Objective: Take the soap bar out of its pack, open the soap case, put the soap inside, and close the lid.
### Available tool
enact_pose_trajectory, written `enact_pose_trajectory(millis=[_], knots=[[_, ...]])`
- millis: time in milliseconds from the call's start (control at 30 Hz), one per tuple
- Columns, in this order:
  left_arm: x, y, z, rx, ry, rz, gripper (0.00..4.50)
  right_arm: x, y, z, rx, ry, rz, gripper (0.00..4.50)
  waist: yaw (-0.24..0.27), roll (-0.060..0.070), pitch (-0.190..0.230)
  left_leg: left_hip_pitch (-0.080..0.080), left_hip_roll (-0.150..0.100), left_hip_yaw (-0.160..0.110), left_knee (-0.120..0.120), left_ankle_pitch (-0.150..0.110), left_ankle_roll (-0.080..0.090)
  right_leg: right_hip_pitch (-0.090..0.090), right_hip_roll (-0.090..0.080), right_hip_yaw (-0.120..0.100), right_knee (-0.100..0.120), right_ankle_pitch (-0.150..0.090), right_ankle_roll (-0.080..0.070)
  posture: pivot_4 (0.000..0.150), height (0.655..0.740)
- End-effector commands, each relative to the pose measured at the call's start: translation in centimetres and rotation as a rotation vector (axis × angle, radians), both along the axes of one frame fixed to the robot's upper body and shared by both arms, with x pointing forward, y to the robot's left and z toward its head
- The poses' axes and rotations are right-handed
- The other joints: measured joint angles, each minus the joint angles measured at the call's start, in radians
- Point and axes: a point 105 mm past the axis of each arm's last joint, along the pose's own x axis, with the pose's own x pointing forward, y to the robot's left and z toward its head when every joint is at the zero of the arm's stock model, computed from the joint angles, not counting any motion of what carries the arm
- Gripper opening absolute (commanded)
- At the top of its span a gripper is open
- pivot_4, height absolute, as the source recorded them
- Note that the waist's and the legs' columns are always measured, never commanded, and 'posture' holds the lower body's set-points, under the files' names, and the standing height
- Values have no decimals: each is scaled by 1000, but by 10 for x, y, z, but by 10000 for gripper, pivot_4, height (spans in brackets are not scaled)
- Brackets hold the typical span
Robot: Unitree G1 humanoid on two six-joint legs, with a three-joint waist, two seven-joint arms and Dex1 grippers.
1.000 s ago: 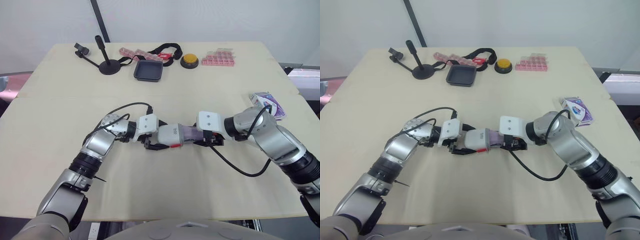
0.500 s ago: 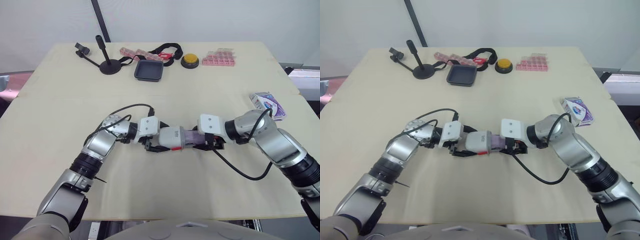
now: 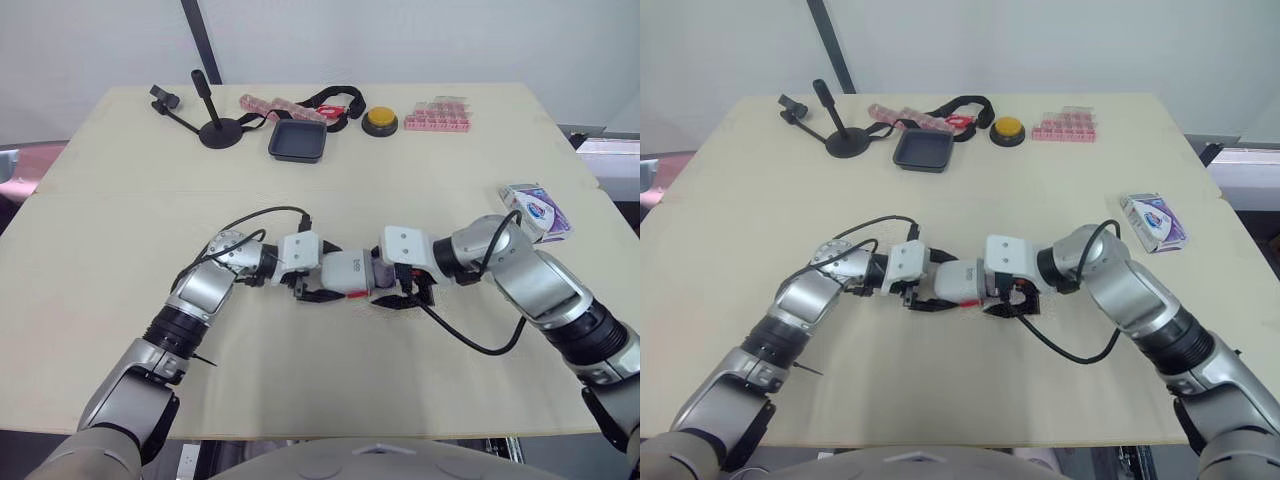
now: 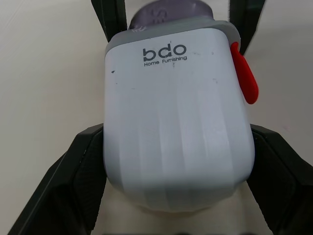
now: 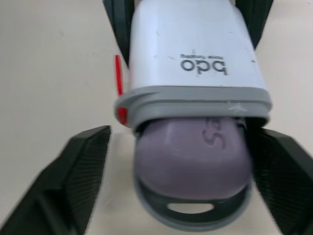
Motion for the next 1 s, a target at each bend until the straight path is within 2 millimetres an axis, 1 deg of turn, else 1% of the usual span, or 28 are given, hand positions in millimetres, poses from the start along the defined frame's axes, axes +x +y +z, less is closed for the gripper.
enact_pose_trajectory(millis=[33,133,300,433,567,633,733,900,1000], knots=[[-1,-4,15,-45,-56,-18,34712,-6,-1,10,29,-13,20,44659,2,0,0,0,0,0,0,0,0,0,0,0,0,0,0,1500,7400],[-1,-4,15,-44,-56,-21,34712,-5,-9,11,31,-22,5,44659,3,0,0,0,0,0,0,0,0,0,0,1,0,0,0,1500,7400],[-1,-3,14,-38,-57,-23,34712,1,-35,13,37,-31,-84,44659,11,0,0,-6,0,0,0,0,0,0,0,1,-1,0,0,1500,7400],[-1,-1,13,-29,-60,-25,34712,4,-54,17,40,-40,-138,44659,12,0,0,-6,0,0,1,0,0,0,0,1,-1,0,0,1500,7400],[0,-1,13,-26,-60,-26,34712,5,-59,21,60,-40,-166,44659,11,0,0,-7,0,0,1,0,0,0,1,2,-1,0,0,1500,7400],[-1,-1,13,-26,-61,-27,34712,1,-59,19,55,-28,-153,44659,12,0,0,-7,1,0,1,0,0,0,1,2,-1,0,0,1500,7400],[0,-2,13,-26,-64,-29,34712,-4,-51,17,68,-18,-124,36514,13,0,0,-6,1,0,1,0,0,0,1,1,-1,0,0,1500,7400],[-1,-4,13,-26,-77,-43,34712,-7,-33,11,87,-35,-91,19465,11,0,0,-7,1,0,2,0,0,0,1,2,-1,0,0,1500,7400],[0,-5,14,-30,-88,-49,34712,-6,-30,7,64,-53,-75,10069,13,0,0,-7,1,0,2,0,0,-1,1,2,-1,0,0,1500,7400]])
